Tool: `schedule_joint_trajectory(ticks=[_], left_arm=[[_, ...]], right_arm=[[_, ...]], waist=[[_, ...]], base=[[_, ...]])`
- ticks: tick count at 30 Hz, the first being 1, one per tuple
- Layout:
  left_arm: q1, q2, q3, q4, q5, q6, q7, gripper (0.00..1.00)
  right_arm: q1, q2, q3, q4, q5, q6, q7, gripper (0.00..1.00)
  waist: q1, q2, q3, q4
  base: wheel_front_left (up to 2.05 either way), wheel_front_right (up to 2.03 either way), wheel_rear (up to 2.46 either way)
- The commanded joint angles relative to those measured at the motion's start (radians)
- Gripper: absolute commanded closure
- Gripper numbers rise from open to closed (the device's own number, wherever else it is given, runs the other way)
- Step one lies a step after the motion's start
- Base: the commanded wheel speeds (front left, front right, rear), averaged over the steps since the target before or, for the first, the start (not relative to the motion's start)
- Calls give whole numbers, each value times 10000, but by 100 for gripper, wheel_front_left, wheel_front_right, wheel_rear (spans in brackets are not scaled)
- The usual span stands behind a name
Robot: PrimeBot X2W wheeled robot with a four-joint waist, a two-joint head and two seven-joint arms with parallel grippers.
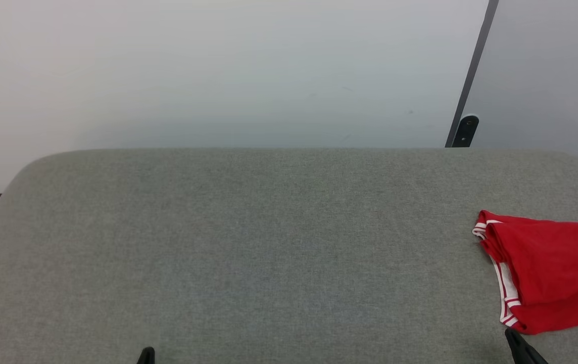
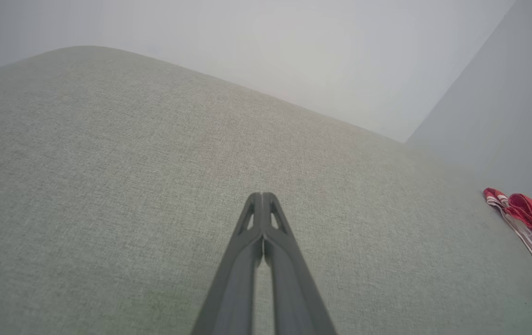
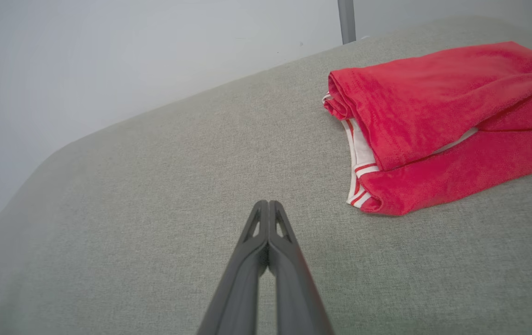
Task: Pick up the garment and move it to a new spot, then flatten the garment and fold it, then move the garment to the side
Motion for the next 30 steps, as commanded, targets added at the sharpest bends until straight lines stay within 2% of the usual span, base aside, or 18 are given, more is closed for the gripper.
schedule_joint_trajectory(ticks=[1,30], left_arm=[[-322,21,106,-69,-454,-50,84,100],[-1586,-294,565,520,-4601,-298,1153,100]], right_arm=[[-353,-3,-66,-47,430,-1,-87,100],[-1433,310,-246,975,4354,-4,-426,100]], waist=[[0,0,11,-6],[0,0,199,-97]], base=[[0,0,0],[0,0,0]])
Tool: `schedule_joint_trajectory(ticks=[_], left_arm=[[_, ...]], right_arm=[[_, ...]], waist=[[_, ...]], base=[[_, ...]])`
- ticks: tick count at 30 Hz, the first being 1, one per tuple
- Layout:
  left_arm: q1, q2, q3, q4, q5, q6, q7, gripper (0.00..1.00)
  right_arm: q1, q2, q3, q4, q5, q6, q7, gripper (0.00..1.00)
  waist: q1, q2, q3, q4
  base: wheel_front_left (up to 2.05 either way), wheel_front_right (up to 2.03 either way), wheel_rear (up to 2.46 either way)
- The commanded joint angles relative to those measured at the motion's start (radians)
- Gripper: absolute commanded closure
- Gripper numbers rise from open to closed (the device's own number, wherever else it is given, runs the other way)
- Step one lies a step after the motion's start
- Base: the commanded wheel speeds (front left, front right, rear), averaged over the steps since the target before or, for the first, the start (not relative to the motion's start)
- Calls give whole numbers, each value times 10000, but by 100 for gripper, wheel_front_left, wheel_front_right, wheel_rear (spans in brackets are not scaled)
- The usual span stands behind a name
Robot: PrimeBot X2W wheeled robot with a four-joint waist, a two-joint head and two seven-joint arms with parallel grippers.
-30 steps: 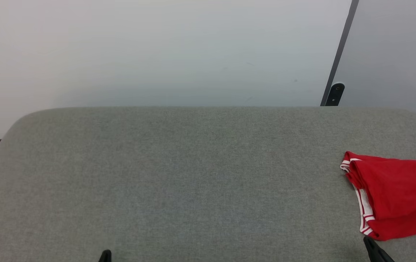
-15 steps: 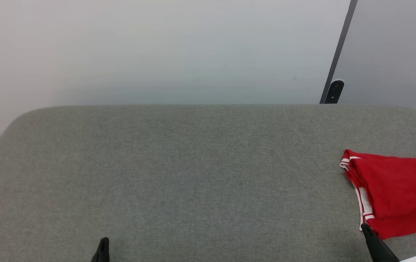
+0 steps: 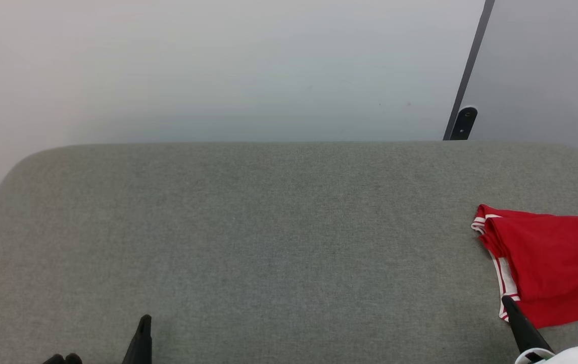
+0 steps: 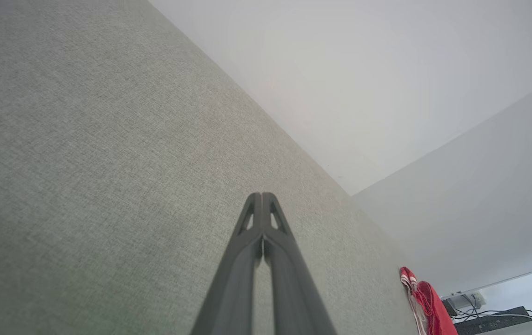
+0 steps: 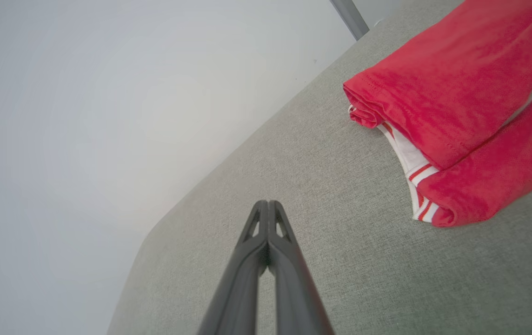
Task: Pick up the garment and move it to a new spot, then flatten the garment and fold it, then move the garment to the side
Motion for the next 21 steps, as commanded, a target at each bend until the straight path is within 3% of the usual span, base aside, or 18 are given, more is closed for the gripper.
schedule_joint_trajectory(ticks=[1,21], left_arm=[[-279,12,73,-54,-370,-78,87,100],[-958,-158,320,261,-2549,-208,660,100]], right_arm=[[-339,11,-60,-32,378,-4,-73,100],[-911,177,-160,517,2442,-6,-244,100]], waist=[[0,-1,13,-6],[0,-1,143,-69]], base=[[0,0,0],[0,0,0]])
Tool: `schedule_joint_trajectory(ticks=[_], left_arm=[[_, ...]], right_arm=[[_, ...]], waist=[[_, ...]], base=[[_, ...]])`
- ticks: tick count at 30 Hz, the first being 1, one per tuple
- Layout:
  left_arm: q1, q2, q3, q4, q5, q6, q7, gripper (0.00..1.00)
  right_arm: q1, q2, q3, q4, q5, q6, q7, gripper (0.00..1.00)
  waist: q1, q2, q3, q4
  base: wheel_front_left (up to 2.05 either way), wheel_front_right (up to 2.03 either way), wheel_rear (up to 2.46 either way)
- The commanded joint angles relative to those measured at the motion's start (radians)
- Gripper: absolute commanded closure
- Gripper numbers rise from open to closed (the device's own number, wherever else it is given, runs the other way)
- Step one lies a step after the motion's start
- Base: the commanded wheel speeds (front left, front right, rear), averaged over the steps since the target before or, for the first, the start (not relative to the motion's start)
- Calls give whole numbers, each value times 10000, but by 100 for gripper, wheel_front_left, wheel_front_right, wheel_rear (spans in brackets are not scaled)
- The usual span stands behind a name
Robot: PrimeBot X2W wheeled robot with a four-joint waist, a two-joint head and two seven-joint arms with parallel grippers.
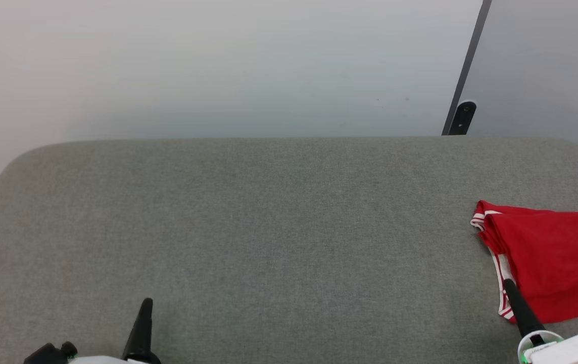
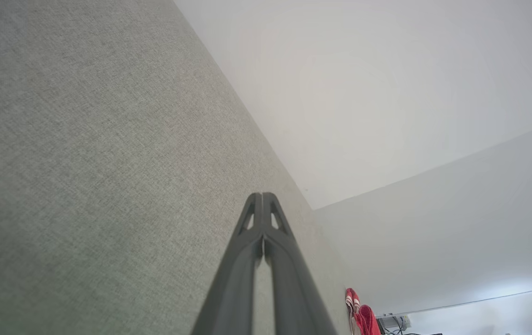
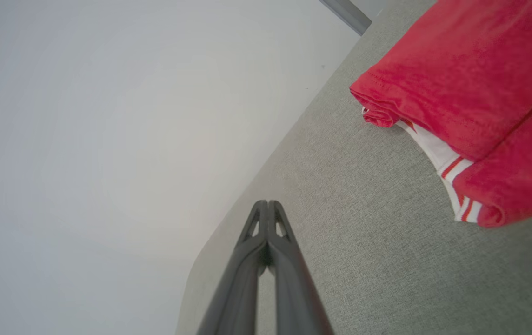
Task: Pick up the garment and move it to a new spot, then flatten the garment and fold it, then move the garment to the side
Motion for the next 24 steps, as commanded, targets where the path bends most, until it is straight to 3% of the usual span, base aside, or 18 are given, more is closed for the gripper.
schedule_joint_trajectory(ticks=[1,24], left_arm=[[-283,-4,75,-37,-345,-80,80,100],[-876,-155,299,250,-2291,-207,591,100]], right_arm=[[-305,15,-44,-21,345,-4,-79,100],[-830,168,-143,478,2185,-6,-232,100]], waist=[[0,-1,15,-7],[0,-1,157,-76]], base=[[0,0,0],[0,0,0]])
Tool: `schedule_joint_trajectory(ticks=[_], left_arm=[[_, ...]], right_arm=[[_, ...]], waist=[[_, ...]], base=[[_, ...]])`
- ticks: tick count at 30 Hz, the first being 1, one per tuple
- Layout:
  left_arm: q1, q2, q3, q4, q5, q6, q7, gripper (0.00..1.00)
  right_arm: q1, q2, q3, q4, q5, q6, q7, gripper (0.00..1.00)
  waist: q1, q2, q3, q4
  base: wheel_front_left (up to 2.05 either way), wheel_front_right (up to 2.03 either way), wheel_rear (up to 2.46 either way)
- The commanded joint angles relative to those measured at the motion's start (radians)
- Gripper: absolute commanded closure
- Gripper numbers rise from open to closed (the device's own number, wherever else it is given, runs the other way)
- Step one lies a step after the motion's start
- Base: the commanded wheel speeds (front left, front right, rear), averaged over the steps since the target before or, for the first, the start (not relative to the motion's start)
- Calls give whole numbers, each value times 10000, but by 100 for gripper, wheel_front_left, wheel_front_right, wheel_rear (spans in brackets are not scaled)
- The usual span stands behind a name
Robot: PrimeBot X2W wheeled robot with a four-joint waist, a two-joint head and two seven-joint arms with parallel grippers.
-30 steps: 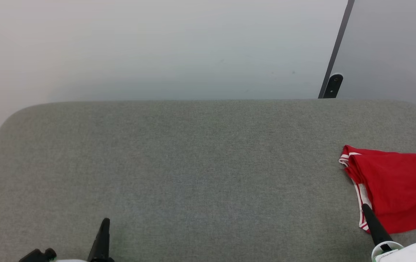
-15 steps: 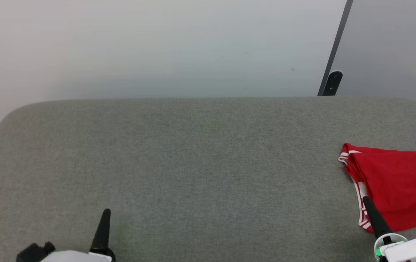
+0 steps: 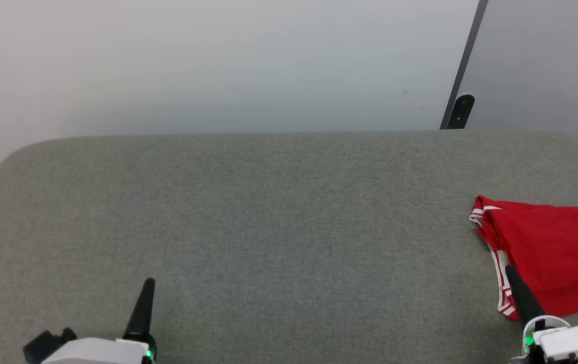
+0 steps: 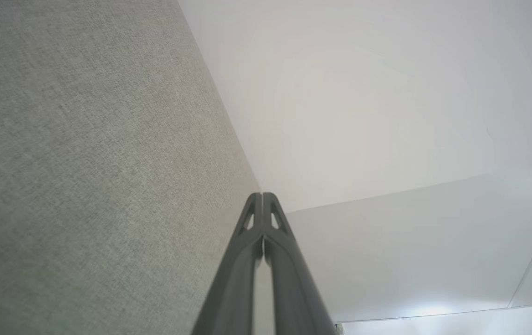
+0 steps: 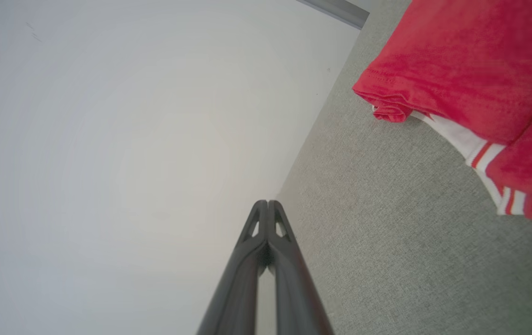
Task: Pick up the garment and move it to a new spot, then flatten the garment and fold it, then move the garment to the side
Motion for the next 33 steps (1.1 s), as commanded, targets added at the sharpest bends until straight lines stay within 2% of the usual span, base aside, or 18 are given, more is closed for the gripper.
schedule_joint_trajectory(ticks=[1,33], left_arm=[[-176,6,52,-40,-141,-101,33,100],[-861,-180,303,306,-2381,-224,627,100]], right_arm=[[-214,18,-54,-26,238,-6,-69,100],[-767,196,-145,565,2334,-9,-235,100]], waist=[[0,-1,4,-2],[0,-1,211,-102]], base=[[0,0,0],[0,0,0]])
